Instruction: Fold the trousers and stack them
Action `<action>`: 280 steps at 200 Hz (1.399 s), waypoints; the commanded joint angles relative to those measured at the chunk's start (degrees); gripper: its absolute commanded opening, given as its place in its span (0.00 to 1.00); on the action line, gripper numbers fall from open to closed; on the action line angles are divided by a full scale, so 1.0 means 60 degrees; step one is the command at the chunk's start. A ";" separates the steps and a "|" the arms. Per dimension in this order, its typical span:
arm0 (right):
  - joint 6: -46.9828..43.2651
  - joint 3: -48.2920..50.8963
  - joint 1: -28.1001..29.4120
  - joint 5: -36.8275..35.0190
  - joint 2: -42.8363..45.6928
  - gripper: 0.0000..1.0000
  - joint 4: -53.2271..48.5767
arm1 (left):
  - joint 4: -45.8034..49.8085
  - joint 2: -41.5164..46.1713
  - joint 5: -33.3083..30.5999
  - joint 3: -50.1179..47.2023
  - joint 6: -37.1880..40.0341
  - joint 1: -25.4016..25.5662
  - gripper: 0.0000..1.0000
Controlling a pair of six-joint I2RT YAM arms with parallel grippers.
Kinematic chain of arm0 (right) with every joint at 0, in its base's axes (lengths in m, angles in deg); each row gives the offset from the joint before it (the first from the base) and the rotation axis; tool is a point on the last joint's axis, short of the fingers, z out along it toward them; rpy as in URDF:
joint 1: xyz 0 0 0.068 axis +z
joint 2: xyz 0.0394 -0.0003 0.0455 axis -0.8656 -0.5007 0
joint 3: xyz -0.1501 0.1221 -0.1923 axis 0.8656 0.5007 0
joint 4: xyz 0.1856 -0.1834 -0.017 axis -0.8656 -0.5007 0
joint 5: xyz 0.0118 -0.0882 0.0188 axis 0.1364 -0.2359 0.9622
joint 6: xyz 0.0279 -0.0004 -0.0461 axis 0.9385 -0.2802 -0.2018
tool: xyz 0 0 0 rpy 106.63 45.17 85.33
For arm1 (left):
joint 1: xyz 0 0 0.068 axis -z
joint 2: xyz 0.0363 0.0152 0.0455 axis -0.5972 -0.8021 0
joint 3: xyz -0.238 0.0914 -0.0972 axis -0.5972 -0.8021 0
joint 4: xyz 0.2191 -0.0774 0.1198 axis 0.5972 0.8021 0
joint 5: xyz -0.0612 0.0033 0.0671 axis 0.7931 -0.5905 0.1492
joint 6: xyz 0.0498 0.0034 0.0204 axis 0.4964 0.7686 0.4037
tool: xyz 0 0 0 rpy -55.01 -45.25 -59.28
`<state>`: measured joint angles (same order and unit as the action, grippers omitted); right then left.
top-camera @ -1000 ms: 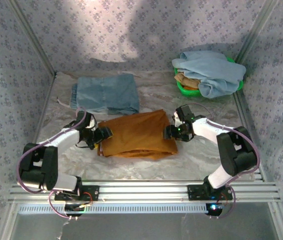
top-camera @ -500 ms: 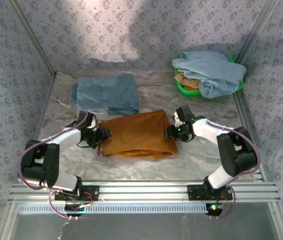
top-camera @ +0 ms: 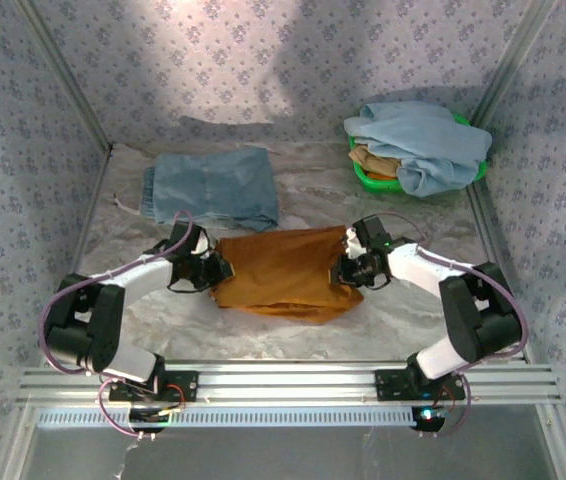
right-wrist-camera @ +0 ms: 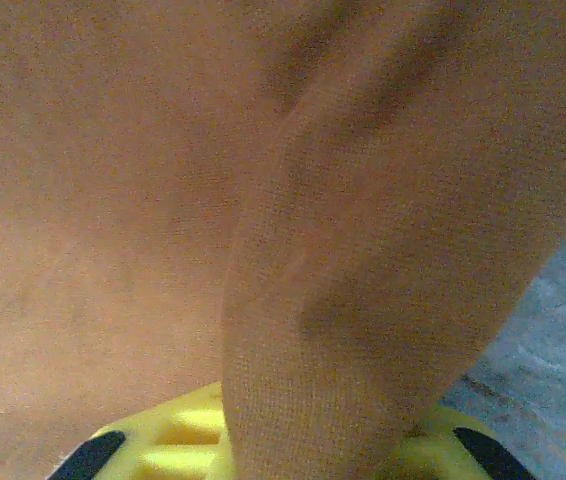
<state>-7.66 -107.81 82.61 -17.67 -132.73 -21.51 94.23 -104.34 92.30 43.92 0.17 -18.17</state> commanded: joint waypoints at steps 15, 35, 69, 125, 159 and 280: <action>0.0143 -0.0482 0.0130 0.0170 0.0783 0.00 -0.0518 | 0.0631 0.1176 0.0871 0.0870 -0.0029 0.0286 0.00; 0.0214 -0.0696 0.0149 -0.0098 0.1333 0.00 -0.0784 | 0.1774 0.1720 0.0412 0.1651 0.0160 0.0314 0.00; 0.0183 -0.1228 0.0213 -0.0298 0.1781 0.00 -0.1324 | 0.2648 0.1992 0.0245 0.2450 0.0375 0.0315 0.00; 0.0140 -0.1904 0.0282 -0.0470 0.2051 0.00 -0.1666 | 0.3366 0.2122 -0.0342 0.3282 0.0733 0.0293 0.00; 0.0247 -0.2792 0.0355 -0.0569 0.1592 0.00 -0.1299 | 0.4014 0.1659 -0.1226 0.4633 0.1533 -0.0330 0.00; -0.0034 -0.9357 0.0662 -0.0021 -0.4745 0.00 -0.0407 | 0.3841 -0.2101 -0.4378 0.9083 0.4982 -0.2297 0.00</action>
<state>-7.18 -156.25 86.52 -20.34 -156.64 -24.18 121.31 -114.29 71.67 92.42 24.63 -28.86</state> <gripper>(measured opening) 0.118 0.116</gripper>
